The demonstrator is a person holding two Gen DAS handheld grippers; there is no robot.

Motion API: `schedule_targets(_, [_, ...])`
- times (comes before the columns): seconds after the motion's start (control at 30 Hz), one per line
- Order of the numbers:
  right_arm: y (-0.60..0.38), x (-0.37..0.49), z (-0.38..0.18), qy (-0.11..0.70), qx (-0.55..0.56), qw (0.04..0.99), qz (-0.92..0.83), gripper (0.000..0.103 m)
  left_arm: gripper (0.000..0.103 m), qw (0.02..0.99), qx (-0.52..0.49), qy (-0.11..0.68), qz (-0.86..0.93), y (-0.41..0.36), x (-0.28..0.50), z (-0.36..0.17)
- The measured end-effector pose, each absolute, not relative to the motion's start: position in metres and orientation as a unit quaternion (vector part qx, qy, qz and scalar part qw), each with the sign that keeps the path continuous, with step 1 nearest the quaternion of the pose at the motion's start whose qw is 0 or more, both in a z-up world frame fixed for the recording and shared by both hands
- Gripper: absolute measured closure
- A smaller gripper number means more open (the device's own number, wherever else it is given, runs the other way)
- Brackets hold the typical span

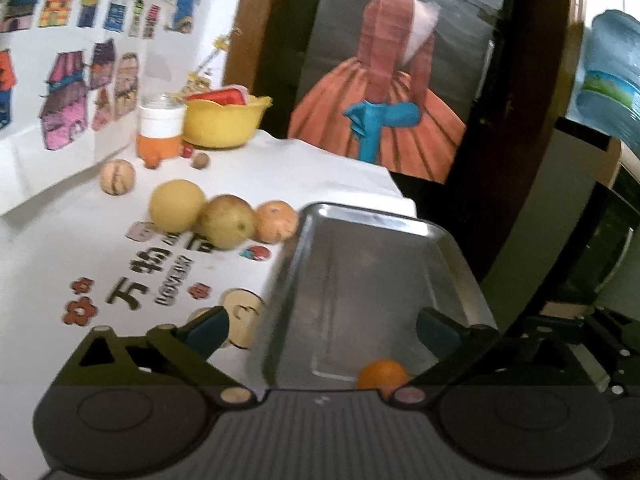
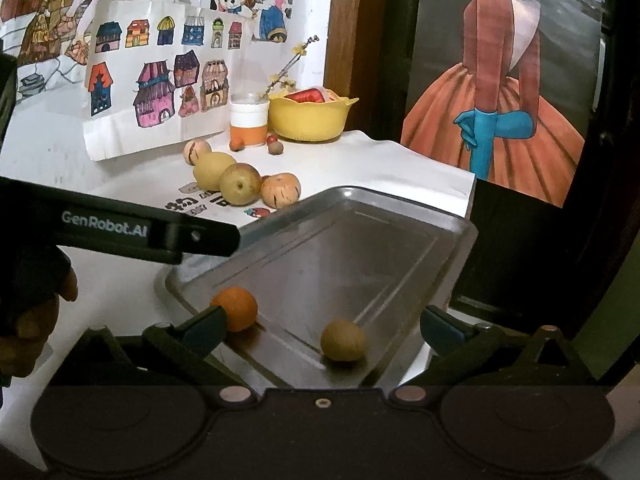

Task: Organize fruits
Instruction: 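Open the left tool to drop the orange into the tray while the right tool releases the kiwi, then move the left tool toward the yellow lemon while the right tool approaches the pear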

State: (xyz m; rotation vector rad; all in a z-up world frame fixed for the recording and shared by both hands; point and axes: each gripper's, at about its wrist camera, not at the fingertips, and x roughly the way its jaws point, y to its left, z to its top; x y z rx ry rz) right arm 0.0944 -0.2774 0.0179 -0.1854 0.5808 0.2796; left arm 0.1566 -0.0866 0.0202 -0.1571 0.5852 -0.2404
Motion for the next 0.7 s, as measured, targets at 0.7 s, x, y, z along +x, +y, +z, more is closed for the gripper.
schedule_targets(0.7, [-0.222,0.148,0.039,0.267,-0.107,0.934,0.214,0.001,0.0,0.955,-0.084,0.284,-0.006,-0.017,0.17,0.02])
